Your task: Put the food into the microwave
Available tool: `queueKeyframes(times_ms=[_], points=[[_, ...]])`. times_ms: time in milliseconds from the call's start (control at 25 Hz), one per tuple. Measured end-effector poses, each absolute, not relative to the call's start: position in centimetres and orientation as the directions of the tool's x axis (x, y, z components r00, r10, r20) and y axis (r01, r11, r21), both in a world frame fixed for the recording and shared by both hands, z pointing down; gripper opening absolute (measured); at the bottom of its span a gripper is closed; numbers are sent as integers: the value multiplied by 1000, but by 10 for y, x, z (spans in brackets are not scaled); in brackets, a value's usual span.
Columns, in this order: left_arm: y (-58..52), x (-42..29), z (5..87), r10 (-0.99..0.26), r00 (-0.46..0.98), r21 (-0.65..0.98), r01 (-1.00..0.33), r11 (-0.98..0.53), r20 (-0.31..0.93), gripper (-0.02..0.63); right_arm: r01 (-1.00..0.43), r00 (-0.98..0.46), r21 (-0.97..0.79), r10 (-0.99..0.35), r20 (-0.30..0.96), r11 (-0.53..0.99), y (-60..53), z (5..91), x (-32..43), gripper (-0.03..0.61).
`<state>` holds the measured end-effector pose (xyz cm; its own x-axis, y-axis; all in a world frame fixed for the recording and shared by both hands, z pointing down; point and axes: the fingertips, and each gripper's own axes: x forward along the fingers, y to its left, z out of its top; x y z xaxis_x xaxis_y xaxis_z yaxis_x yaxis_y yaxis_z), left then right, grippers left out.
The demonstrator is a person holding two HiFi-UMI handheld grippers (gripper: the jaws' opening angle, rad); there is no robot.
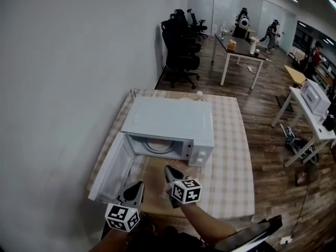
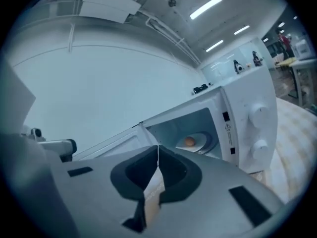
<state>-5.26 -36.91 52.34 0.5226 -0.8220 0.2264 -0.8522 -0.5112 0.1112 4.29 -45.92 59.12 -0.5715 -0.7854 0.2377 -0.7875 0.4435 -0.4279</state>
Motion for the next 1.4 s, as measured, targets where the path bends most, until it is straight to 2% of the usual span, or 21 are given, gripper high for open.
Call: queueKeyframes(times_ms=[160,360,680,880,1400], points=[[-364,-55,514,-830,512,74,-857,-510,222,8,-788,-599,-316,-778,190,529,-437,561,41,12],[-352,-60,505,-824,527,66,-848,-525,207,8,-796,-598,-218,-789,142,564,-410,527,40,9],[-332,-86,483,-802,568,7,-817,-577,186,8,-828,-546,-202,-833,85,523,-376,478,26,9],[-318,-107,465,-799,582,12,-809,-587,154,8,-857,-511,-121,-856,81,501,-353,455,14,9],[-303,-117,457,-766,633,35,-773,-634,115,8,-902,-430,-82,-898,90,424,-317,445,13,9]])
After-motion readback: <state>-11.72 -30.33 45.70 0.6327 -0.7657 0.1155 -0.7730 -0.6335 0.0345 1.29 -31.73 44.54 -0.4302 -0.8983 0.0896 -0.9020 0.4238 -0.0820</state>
